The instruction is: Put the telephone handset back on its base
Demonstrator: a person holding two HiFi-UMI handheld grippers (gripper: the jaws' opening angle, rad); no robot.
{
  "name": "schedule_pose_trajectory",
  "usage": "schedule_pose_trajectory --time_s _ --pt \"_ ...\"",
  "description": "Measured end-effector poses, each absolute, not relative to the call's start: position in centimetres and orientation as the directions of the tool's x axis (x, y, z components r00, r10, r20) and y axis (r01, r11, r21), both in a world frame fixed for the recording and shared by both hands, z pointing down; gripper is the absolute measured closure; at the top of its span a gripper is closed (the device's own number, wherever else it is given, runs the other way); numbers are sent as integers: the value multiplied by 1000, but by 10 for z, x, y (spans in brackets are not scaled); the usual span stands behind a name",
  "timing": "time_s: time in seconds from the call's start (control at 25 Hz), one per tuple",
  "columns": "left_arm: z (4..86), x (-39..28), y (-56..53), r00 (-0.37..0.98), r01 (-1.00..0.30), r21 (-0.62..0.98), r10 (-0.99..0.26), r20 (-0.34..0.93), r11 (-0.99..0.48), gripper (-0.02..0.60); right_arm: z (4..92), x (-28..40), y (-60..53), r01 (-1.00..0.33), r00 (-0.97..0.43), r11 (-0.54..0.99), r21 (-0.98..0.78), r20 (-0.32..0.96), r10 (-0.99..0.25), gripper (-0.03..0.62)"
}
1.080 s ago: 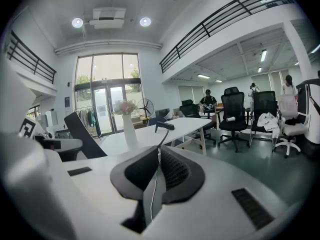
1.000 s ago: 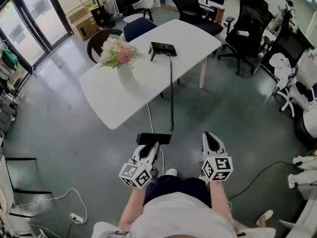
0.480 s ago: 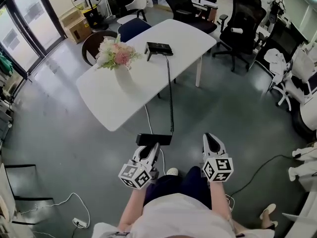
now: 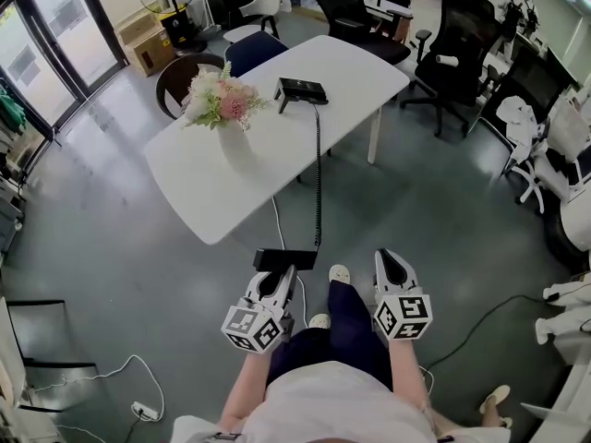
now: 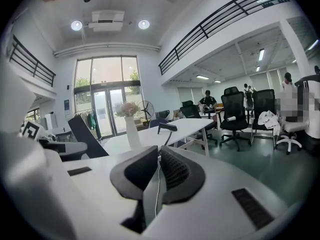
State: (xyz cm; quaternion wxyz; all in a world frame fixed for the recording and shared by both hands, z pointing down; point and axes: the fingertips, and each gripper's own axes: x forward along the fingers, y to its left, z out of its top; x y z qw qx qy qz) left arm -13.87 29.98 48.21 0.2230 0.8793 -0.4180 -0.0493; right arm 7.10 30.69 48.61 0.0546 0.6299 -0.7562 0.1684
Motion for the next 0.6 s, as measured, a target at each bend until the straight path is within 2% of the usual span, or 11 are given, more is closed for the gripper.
schedule_pose_trajectory --time_s 0.24,0.6 --pt "479 -129 283 634 -748 350 -764 122 -564 502 492 72 288 -964 -225 168 -205 302 -926 551" --pt "482 -113 240 619 -757 362 -774 132 -543 502 494 81 239 -957 -259 199 -210 317 -912 551"
